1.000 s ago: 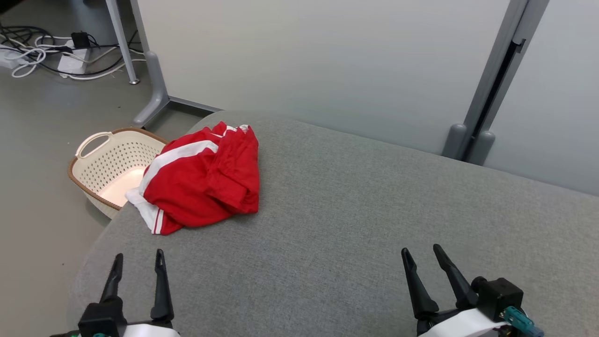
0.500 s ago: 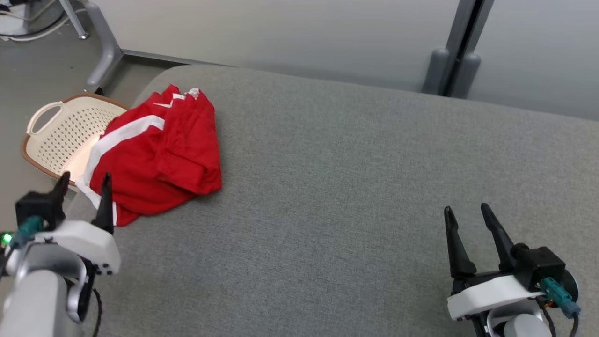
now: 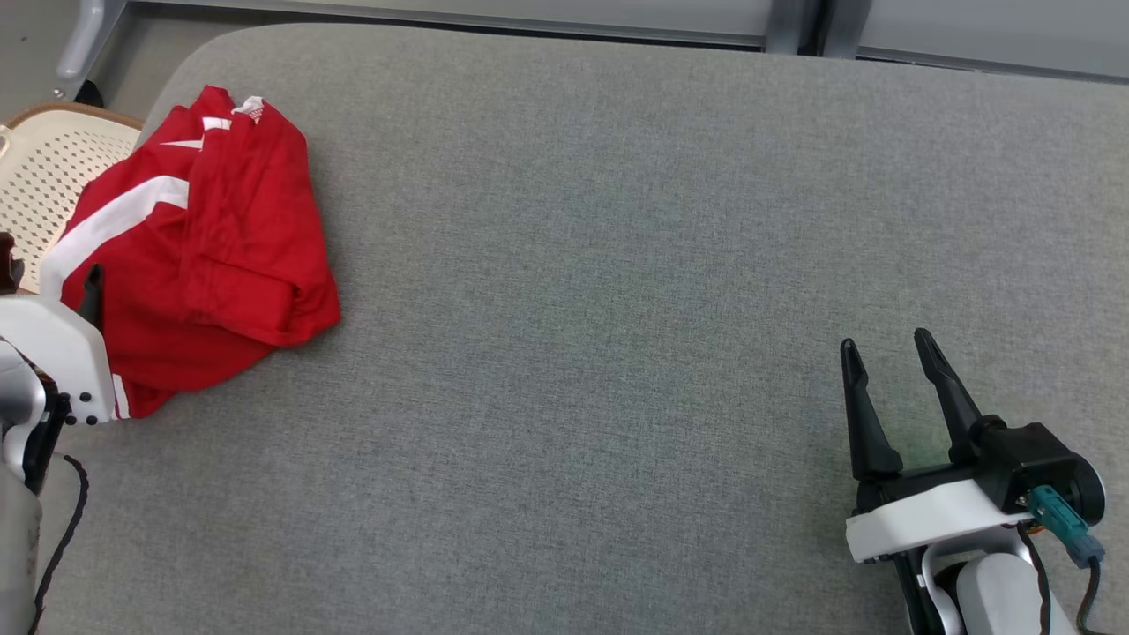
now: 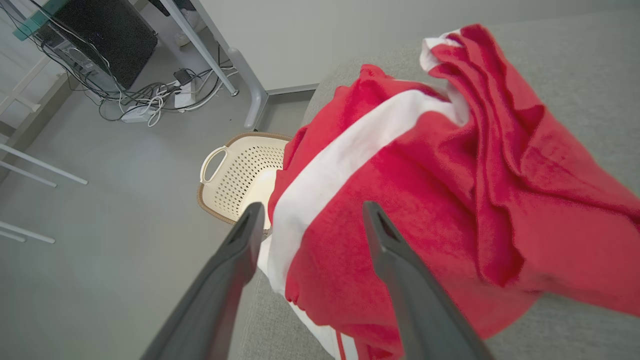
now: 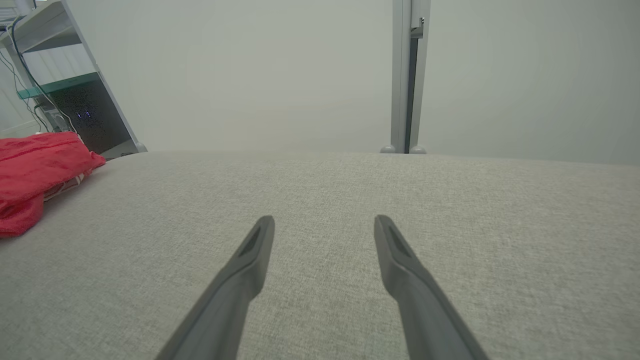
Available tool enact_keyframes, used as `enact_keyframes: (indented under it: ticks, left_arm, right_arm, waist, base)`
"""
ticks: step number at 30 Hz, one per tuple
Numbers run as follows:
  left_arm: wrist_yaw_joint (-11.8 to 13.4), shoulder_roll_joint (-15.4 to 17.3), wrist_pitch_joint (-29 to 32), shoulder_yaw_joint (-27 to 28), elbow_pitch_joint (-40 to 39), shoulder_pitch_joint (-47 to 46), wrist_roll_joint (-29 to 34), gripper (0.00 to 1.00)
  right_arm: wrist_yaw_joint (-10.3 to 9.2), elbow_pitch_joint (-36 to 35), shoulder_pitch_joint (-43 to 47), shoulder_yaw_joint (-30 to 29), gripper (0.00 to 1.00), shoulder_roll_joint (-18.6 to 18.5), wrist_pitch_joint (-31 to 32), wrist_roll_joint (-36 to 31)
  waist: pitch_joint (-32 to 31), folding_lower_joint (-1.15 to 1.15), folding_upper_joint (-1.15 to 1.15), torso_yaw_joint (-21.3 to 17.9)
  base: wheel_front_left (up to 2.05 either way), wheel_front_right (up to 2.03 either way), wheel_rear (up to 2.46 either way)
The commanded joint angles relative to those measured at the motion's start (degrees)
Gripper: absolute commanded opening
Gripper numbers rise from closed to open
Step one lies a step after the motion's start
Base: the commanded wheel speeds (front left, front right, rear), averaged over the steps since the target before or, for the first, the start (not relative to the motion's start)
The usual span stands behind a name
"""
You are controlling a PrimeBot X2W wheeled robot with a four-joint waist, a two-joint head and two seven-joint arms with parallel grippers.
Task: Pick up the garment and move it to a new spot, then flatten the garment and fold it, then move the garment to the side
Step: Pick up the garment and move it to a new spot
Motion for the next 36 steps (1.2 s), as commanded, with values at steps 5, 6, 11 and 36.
enact_keyframes:
  ticks: [5, 6, 11, 36]
  left_arm:
    - [-0.3, 0.6, -0.3, -0.7, 6.5, -4.7, -0.9, 1.00]
    - [-0.4, 0.6, -0.4, -1.0, 7.6, -5.2, -1.0, 1.00]
    - [-0.5, -0.1, -2.2, -1.4, 10.8, -7.2, -2.0, 0.00]
    - [2.0, -4.8, -21.3, -5.3, -9.3, -6.7, -2.3, 0.00]
  right_arm:
    - [0.00, -1.0, -1.4, 0.1, 1.00, -0.2, 0.7, -0.8]
    - [0.00, -1.2, -1.5, 0.1, 1.00, -0.2, 0.8, -0.9]
    - [0.00, -1.3, -1.8, 0.1, 1.00, -0.2, 0.7, -1.0]
    - [0.00, 5.8, 0.9, 2.6, 1.00, -0.2, -2.7, 4.6]
  waist:
    - [2.7, 0.00, 0.00, -1.3]
    - [2.9, 0.00, 0.00, -1.5]
    - [3.6, 0.00, 0.00, -1.9]
    - [-11.7, 0.00, 0.00, -1.6]
  base:
    - [0.00, 0.00, 0.00]
    - [0.00, 0.00, 0.00]
    - [0.00, 0.00, 0.00]
    - [0.00, 0.00, 0.00]
